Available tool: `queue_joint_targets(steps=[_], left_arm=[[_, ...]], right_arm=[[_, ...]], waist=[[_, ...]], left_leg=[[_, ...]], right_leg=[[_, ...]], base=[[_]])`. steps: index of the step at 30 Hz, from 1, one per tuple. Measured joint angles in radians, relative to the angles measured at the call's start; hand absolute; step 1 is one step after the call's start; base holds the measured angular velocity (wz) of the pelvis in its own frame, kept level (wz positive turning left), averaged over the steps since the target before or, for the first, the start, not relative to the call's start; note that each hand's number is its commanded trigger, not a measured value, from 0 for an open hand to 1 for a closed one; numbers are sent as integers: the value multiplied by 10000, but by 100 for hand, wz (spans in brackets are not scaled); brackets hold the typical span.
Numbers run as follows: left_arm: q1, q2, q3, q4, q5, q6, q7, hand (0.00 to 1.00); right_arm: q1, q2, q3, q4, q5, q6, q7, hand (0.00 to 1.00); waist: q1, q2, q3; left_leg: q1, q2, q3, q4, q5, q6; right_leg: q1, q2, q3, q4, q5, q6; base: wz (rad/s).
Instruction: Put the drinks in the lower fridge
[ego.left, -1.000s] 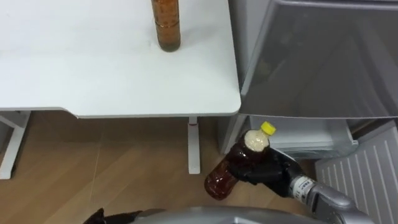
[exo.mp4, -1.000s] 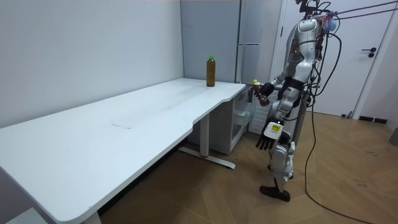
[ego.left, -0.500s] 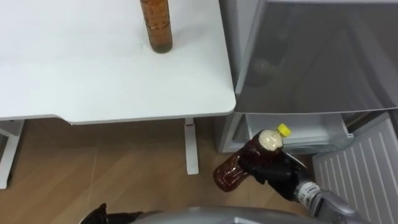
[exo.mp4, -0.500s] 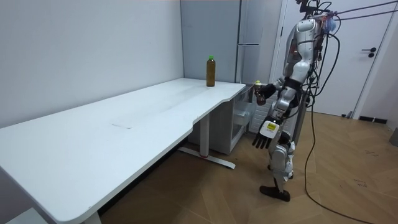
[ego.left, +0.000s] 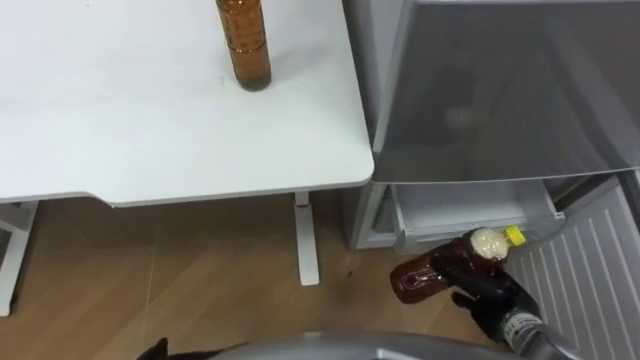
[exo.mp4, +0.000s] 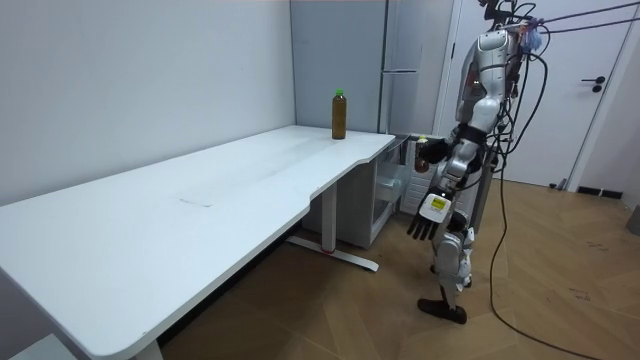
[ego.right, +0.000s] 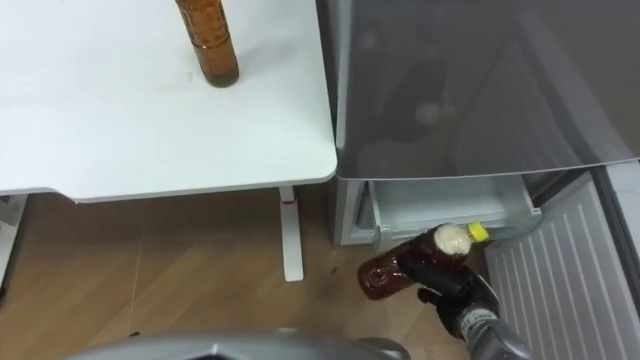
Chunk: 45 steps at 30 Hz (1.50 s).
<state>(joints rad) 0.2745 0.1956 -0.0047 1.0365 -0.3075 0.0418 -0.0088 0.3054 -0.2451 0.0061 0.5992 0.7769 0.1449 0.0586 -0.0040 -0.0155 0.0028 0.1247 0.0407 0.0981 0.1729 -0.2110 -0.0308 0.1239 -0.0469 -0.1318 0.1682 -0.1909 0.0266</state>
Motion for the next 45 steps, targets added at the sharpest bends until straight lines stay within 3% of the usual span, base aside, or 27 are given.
queue_joint_targets(steps=[10, 16, 17, 23, 27, 32, 38, 45], left_arm=[[402, 8, 247, 24, 702, 38, 15, 0], [732, 6, 315, 22, 1615, 447, -34, 0], [766, 3, 321, 18, 1734, 448, -35, 0], [663, -6, 426, -2, 1943, 544, -28, 0], [237, 34, 375, -40, 2019, 625, -26, 0], [-598, 108, 234, 9, 2016, 610, 14, 0], [-1494, 105, 203, 110, 2014, 598, 7, 0], [-2370, 120, -143, 228, 1997, 597, 114, 0]], right_arm=[[-430, 114, -446, 1287, 2780, -238, -845, 100], [-655, 131, -1199, 1730, 4939, -296, -1237, 100], [-745, 130, -1338, 1866, 5334, -405, -1345, 100], [-2070, 6, -1960, 3640, 6359, -812, -1573, 100], [-3268, -152, -1976, 4606, 6525, -913, -1809, 100], [-4683, -182, -1966, 5297, 6994, -1011, -2062, 100], [-5982, -290, -2472, 6094, 6776, -984, -2309, 100], [-6739, -949, -2629, 6131, 6676, -988, -2546, 100]], waist=[[7, -51, 9], [-161, -58, 38], [-161, -14, 66], [-141, 40, 31], [-195, 252, 74], [-121, 332, 134], [-12, 190, 217], [166, 1, 349]], left_leg=[[40, -8, -40, 90, -1, -1], [74, -38, -294, 337, -7, 1], [53, -44, -322, 366, -15, 8], [-944, -22, -515, 1076, -109, 11], [-2030, -63, -597, 1666, -99, 28], [-3179, -172, -588, 2079, -9, 148], [-4318, -441, -513, 2371, 162, 269], [-5630, -533, -400, 3146, 128, 321]], right_leg=[[130, -13, -68, 22, -53, 5], [346, -26, -210, 21, -125, -22], [324, -43, -255, 79, -199, -16], [-598, -95, -372, 777, -319, -59], [-1653, -225, -480, 1449, -362, -104], [-3033, -406, -382, 2294, -510, -111], [-4465, -765, -260, 3231, -640, -80], [-5830, -925, -25, 4126, -780, -88]], base=[[2], [15], [16], [8], [7], [0], [1], [-1]])
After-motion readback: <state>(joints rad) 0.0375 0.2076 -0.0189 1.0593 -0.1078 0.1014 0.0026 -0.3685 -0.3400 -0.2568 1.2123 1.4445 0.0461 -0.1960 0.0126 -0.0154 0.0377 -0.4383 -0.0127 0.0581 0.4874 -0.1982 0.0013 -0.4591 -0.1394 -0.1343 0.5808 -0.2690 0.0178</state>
